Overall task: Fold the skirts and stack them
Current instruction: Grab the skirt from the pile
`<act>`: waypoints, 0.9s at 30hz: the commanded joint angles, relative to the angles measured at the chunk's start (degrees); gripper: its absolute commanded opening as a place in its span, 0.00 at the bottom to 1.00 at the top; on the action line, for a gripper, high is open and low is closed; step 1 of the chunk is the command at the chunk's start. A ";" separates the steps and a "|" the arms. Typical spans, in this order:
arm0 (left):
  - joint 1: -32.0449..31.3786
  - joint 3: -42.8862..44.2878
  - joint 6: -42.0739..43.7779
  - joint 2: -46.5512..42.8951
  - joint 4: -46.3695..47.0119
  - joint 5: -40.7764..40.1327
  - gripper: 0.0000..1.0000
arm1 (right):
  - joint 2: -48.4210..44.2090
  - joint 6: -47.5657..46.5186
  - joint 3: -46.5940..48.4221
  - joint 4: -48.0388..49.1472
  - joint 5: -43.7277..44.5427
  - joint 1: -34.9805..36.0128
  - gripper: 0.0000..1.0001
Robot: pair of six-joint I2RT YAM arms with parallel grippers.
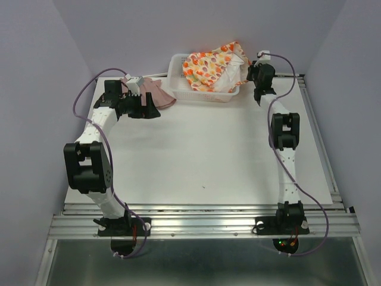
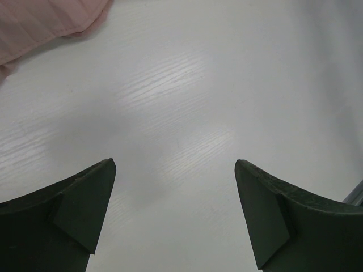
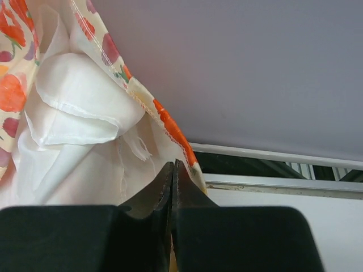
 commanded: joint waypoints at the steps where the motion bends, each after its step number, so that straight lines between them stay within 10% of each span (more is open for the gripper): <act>1: -0.10 0.73 0.03 -3.34 0.68 1.32 0.98 | -8.18 1.71 1.88 2.85 -1.04 -0.46 0.01; 6: -0.10 -0.24 -0.06 -5.89 1.21 0.98 0.98 | -13.11 3.64 2.31 4.44 1.42 -0.46 0.01; 10: -0.10 -1.91 -0.06 -7.65 2.26 0.97 0.98 | -14.95 5.84 0.31 2.77 4.85 -0.46 0.50; 13: -0.01 -3.05 -0.41 -8.44 2.97 0.80 0.99 | -17.67 11.10 -6.36 2.41 5.55 -0.98 0.64; 27: -0.10 -1.91 -1.90 -5.81 3.05 1.50 0.99 | -15.75 47.32 -14.29 -3.82 -2.26 -5.29 0.71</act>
